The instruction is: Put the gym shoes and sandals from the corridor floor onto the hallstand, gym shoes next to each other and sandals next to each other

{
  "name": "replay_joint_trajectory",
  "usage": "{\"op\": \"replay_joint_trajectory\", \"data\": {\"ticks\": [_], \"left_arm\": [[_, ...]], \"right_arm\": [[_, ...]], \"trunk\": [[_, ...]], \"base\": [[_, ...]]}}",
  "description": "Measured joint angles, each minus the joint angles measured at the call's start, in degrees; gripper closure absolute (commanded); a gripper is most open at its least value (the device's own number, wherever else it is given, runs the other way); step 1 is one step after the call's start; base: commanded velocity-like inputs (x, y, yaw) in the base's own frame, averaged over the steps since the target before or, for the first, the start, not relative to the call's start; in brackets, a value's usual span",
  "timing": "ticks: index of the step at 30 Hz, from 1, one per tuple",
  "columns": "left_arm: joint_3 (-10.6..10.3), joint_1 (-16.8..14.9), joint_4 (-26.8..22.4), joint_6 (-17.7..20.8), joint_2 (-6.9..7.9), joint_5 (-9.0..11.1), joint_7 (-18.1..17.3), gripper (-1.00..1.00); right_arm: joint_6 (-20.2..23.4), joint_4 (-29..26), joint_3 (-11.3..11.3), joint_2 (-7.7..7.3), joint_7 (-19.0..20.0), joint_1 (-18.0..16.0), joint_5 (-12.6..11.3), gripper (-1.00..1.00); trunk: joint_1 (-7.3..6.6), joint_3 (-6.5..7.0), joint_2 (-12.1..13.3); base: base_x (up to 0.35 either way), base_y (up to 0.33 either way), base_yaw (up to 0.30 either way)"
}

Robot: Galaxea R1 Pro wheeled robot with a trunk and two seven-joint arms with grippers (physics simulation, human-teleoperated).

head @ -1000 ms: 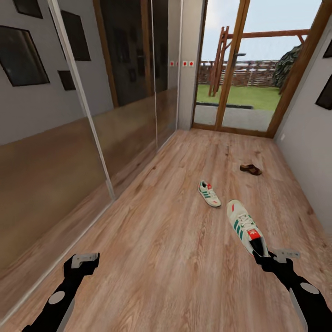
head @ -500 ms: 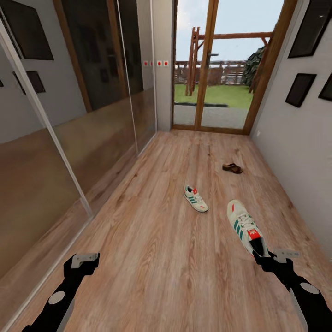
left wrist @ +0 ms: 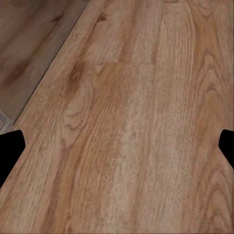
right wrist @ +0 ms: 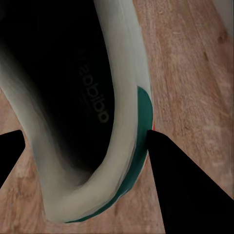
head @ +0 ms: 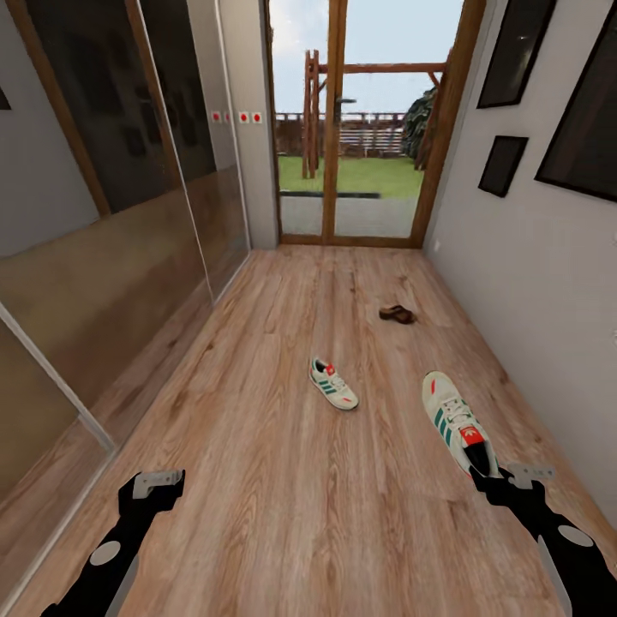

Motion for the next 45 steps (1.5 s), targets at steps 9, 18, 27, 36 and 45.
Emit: {"op": "replay_joint_trajectory", "data": {"ticks": [9, 18, 27, 36, 45], "left_arm": [[0.01, 0.02, -0.03, 0.02, 0.0, 0.0, 0.0, -1.0], [0.01, 0.01, -0.03, 0.03, 0.0, 0.0, 0.0, -1.0], [0.01, 0.0, -0.02, 0.02, 0.0, 0.0, 0.0, -1.0], [0.03, 0.0, -0.02, 0.02, 0.0, 0.05, 0.0, -1.0], [0.02, 0.02, -0.04, 0.03, 0.0, 0.06, 0.0, -1.0]], "right_arm": [[-0.14, -0.03, -0.02, 0.01, 0.03, -0.01, 0.0, 1.0], [-0.07, -0.06, -0.84, 0.0, 0.02, -0.01, 0.0, 1.0], [-0.06, -0.03, -0.87, -0.01, 0.02, 0.0, -0.03, 1.0], [-0.06, -0.06, -0.87, -0.02, 0.02, 0.0, -0.03, 1.0], [-0.07, -0.06, -0.87, -0.05, 0.02, -0.02, -0.02, 1.0]], "trunk": [[0.0, 0.0, 0.0], [0.01, 0.0, 0.0], [0.01, 0.0, 0.0], [0.0, 0.0, 0.0], [0.0, 0.0, 0.0]], "base": [[0.335, 0.098, -0.014], [0.293, 0.22, -0.041], [0.283, 0.234, -0.252], [0.301, 0.189, -0.262], [0.295, 0.221, -0.067]]}}
